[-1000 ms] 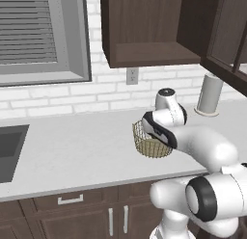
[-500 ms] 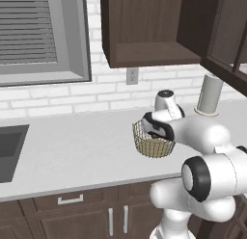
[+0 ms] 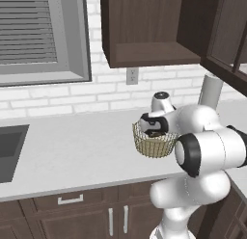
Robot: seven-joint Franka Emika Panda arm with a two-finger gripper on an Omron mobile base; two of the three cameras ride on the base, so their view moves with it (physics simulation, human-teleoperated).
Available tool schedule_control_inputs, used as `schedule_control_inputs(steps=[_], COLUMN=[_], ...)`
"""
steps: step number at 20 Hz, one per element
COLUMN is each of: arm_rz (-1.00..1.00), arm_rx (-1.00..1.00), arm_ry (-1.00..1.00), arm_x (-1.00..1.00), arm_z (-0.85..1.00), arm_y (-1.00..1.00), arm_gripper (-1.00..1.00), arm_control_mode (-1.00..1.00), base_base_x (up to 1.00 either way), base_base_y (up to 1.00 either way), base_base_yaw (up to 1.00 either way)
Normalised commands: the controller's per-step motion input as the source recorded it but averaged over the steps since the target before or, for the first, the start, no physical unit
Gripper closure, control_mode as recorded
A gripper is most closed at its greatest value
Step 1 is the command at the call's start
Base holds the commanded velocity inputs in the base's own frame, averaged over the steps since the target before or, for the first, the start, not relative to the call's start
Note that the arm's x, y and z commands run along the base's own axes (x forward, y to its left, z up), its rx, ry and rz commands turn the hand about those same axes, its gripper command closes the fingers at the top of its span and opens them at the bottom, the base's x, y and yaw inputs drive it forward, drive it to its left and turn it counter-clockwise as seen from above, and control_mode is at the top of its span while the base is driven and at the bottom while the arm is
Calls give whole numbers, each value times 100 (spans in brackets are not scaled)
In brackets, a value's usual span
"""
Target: Open the cabinet, pick up the bread from the cabinet and place it in the basket. Then move the basket to the dining counter.
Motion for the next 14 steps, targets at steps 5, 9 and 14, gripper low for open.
schedule_control_inputs(steps=[5, 9, 14], arm_rz=[3, 4, 4], arm_rx=[0, 0, 0], arm_ry=[0, -2, -5], arm_x=[21, 11, 22], arm_z=[-22, -14, -15], arm_y=[0, 0, 0], arm_gripper=[100, 100, 100], arm_control_mode=[-100, -100, -100], base_base_x=[0, 0, 0], base_base_y=[0, 0, 0], base_base_yaw=[0, 0, 0])
